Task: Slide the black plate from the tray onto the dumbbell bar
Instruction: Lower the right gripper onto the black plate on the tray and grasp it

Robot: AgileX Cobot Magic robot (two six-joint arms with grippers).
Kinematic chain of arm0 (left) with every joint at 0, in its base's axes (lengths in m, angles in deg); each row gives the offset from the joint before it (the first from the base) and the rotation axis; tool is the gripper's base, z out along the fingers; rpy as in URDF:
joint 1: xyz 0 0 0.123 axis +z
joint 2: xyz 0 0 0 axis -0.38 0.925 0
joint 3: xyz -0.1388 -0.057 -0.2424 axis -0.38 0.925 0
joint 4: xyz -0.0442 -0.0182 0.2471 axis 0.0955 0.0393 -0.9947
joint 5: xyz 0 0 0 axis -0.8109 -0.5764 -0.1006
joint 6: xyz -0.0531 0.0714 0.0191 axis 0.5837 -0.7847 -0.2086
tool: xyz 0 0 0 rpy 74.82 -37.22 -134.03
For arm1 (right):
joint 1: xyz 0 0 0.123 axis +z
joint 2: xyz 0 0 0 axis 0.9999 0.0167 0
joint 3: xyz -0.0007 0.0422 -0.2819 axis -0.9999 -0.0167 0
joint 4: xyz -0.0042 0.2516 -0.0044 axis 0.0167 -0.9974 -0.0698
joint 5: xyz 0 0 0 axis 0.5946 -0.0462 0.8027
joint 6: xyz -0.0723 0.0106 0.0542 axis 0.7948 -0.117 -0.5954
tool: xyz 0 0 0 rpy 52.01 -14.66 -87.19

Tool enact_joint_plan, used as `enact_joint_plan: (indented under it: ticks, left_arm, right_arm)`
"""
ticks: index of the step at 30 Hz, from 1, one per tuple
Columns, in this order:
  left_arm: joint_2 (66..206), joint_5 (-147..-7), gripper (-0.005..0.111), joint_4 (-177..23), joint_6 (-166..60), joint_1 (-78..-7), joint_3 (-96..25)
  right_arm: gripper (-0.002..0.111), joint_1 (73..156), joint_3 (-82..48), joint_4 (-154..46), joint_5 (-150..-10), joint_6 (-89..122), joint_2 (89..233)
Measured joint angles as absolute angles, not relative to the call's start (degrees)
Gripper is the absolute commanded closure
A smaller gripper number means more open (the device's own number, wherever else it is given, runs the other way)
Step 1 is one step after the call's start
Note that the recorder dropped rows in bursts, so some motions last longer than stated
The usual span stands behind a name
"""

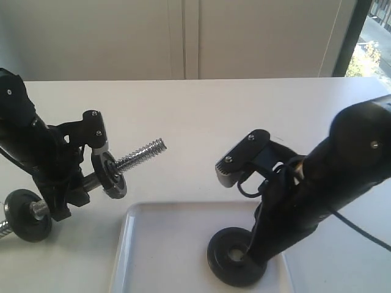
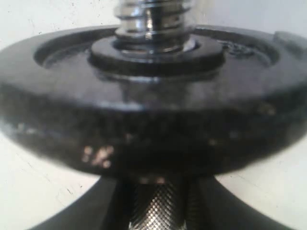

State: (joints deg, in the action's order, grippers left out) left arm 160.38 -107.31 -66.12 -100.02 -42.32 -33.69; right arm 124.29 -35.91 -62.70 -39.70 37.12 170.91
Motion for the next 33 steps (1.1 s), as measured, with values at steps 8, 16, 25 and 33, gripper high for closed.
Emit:
enact_joint_plan:
  ticks: [8,16,25,33]
  left_arm:
    - [160.4,-107.3,0.107,-66.1,-100.0,-42.3,-33.7]
    - [160.4,-107.3,0.107,-66.1,-100.1,-42.3,-33.7]
    - [160.4,-107.4,0.107,-66.1,-100.1,-42.3,-33.7]
    - [160.4,-107.4,0.107,-66.1,-100.1,-42.3,-33.7]
  right_arm:
    - [0.092,125.1,-34.9,-66.3,-37.7,37.6,176.4]
    - [0.092,125.1,-34.5,-66.7,-38.8,37.7,176.4]
    - [0.056,125.1,-34.5,-66.0,-39.0,39.3,176.4]
    - [0.006,125.1,-34.5,-65.9,-44.0,42.2,176.4]
